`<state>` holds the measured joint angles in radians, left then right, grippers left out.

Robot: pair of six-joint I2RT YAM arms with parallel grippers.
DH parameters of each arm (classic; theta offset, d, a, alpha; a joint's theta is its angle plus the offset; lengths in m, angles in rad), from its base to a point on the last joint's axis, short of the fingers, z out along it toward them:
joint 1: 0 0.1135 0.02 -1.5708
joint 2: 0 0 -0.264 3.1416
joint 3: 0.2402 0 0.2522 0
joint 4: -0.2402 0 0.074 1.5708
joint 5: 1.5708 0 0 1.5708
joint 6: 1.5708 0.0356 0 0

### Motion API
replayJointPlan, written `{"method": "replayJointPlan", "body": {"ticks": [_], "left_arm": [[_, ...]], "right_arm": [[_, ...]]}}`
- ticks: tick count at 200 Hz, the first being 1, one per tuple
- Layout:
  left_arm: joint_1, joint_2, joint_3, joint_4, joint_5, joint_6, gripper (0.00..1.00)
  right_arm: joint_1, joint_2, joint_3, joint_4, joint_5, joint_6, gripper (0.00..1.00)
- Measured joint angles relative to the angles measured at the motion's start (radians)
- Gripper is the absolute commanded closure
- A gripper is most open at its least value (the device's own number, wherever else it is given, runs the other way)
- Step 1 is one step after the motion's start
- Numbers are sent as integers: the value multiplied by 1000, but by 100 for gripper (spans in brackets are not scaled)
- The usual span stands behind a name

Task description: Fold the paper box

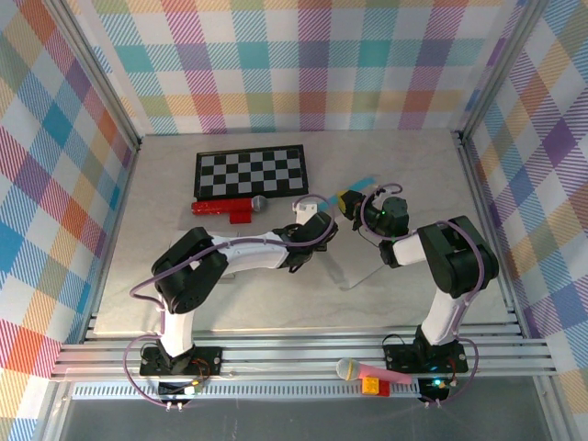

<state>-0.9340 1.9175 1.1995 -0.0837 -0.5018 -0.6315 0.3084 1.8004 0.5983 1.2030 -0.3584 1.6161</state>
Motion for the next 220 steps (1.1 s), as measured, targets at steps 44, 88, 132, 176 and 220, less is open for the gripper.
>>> {"method": "replayJointPlan", "body": {"ticks": [44,88,132,176,220], "left_arm": [[-11,6,9,-19,-35,-27,86],[-15,7,3,-3,-39,-48,77],[-30,8,0,7,-51,-52,75],[-45,18,0,8,-89,-53,75],[-48,23,-1,8,-103,-56,80]], "right_arm": [[1,-10,-15,2,4,2,100],[1,-11,-30,28,4,9,100],[0,-18,-78,93,3,11,100],[0,-18,-100,132,3,10,100],[0,-18,-107,143,2,10,100]]}}
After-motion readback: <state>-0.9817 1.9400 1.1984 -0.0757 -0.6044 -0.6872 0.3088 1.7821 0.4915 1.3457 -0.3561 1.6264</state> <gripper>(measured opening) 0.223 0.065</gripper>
